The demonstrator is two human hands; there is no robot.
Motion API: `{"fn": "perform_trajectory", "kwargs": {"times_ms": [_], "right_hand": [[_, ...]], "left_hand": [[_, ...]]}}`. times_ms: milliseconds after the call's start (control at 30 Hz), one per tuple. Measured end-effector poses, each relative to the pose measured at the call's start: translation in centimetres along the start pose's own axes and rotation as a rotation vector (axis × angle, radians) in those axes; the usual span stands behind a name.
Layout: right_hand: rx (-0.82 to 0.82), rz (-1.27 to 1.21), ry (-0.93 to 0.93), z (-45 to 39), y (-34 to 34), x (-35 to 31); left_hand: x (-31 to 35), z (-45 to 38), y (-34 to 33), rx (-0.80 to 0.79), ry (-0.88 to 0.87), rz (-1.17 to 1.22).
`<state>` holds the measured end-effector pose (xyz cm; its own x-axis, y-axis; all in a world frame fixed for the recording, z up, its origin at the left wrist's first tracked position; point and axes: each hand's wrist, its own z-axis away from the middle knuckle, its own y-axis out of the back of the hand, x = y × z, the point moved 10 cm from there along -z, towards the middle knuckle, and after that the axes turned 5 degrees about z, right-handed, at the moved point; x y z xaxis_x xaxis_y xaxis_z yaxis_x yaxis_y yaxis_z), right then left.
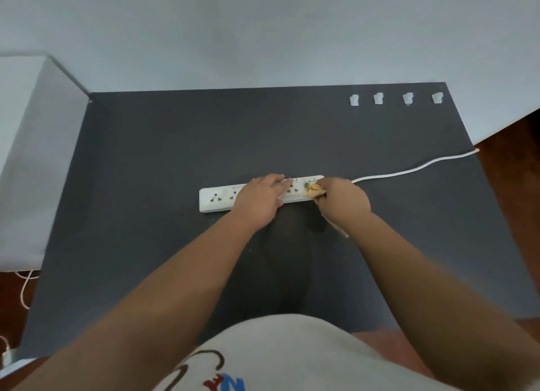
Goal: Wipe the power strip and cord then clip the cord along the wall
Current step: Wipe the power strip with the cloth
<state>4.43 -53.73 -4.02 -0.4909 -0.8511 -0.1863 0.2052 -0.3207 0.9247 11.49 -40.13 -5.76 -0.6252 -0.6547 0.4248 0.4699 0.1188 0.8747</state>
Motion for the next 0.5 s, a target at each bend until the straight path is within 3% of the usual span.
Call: {"fn": "perform_trajectory", "kwargs": {"times_ms": [67, 200, 433, 500], "right_hand": [[-0.049, -0.021, 0.001, 0.3, 1.1, 1.1], [0.12, -0.204, -0.073, -2.2, 4.6, 2.9], [-0.129, 0.055, 0.213, 0.7, -0.3, -0.1], [-0.101, -0.087, 0.161, 0.6, 0.5, 1.3]], "left_hand": [[0.0, 0.0, -0.1, 0.004, 0.001, 0.02], [-0.2, -0.1, -0.1, 0.006, 0.015, 0.049], [-0.4, 0.0, -0.1, 0.009, 0.044, 0.061], [-0.6, 0.0, -0.1, 0.005, 0.058, 0.072]]}}
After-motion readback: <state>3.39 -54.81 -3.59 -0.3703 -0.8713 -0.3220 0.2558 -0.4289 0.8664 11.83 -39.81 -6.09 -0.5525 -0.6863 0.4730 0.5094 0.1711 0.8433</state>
